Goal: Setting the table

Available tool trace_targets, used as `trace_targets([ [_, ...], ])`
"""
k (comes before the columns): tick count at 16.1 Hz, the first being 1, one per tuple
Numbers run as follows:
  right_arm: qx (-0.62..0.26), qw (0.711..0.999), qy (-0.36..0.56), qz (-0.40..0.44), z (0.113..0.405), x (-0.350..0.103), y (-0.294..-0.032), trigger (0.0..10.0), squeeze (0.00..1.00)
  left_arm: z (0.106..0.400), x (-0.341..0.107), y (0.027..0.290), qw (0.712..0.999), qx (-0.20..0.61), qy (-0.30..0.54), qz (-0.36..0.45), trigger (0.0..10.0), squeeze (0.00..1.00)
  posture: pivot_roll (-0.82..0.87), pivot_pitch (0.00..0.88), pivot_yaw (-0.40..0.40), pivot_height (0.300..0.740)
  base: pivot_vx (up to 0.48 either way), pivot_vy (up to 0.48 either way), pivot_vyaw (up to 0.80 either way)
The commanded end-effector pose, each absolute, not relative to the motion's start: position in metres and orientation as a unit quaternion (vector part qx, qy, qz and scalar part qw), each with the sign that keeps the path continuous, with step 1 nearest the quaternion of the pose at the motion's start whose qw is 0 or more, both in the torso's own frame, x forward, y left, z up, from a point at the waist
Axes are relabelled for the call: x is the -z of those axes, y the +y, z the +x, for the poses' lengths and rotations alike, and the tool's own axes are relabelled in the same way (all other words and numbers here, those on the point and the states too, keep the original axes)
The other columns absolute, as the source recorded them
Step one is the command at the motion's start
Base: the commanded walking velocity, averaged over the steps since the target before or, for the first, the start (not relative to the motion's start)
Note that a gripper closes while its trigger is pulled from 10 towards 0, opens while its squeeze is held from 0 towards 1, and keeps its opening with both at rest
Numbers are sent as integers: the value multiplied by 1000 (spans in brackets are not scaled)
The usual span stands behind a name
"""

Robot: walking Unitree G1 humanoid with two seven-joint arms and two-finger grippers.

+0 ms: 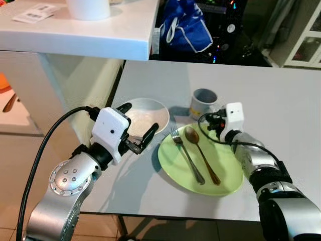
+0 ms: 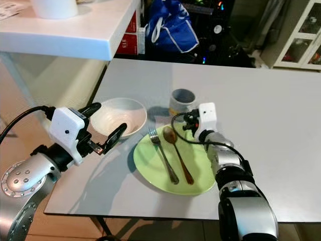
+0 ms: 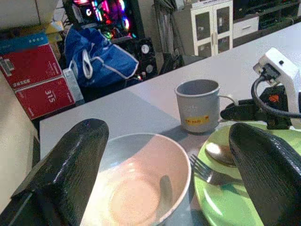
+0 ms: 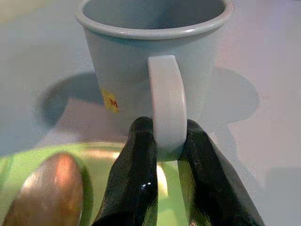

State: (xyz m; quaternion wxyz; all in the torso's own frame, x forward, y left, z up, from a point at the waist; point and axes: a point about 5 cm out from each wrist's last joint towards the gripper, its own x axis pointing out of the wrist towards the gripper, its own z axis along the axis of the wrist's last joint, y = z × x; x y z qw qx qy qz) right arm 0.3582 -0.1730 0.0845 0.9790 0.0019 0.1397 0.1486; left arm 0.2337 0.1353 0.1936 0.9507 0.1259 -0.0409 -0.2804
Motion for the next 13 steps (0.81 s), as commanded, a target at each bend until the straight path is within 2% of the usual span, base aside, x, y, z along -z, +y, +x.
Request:
trace_targets([
  [1, -143, 979, 146, -13, 355, -80, -178, 10000, 0, 233, -199, 133, 948, 289, -48, 127, 10000, 0, 222, 0, -35, 740, 0, 0, 0],
  [13, -89, 981, 165, -46, 367, -90, -188, 10000, 0, 228, -199, 134, 944, 301, -35, 132, 10000, 0, 253, 0, -45, 740, 0, 0, 0],
])
